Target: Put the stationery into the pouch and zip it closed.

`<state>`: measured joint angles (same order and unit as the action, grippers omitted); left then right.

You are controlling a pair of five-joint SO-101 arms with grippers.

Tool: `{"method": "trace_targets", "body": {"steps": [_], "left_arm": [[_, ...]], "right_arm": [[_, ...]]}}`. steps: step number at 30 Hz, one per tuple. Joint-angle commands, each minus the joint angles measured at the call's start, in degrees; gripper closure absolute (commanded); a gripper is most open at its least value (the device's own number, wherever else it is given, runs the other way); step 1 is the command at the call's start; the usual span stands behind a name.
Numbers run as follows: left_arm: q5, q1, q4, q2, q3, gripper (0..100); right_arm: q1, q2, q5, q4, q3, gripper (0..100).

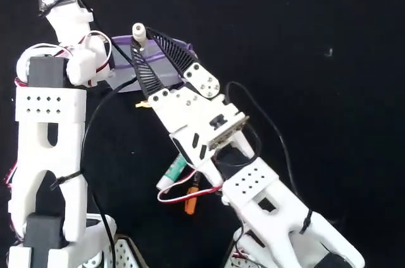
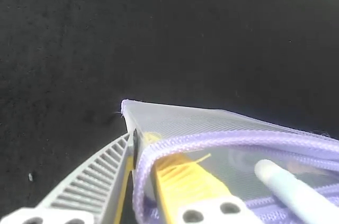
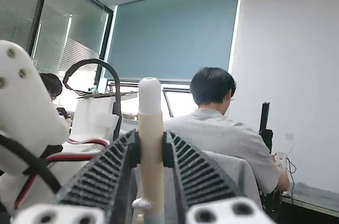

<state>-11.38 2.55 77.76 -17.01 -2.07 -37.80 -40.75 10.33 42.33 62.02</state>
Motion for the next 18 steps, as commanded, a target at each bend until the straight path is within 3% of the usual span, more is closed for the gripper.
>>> {"method": "trace_targets", "body": {"steps": [1, 5, 11, 18], "left_arm": [[-0.7, 0.1, -1.2, 1.0, 2.1, 97], [-0.7, 0.0, -4.3, 0.4, 5.1, 97], [-0.7, 0.0, -4.4, 0.4, 5.4, 97], [-0.8, 0.0, -4.6, 0.4, 5.4, 97]], "right_arm": [[-0.4, -0.1, -0.4, 1.1, -0.5, 98.6], [-0.4, -0.8, -0.4, 1.1, -0.2, 97.4], [-0.4, -1.3, -0.4, 0.7, -0.1, 81.0], [-0.4, -1.3, -0.4, 0.7, -0.2, 80.8]]}}
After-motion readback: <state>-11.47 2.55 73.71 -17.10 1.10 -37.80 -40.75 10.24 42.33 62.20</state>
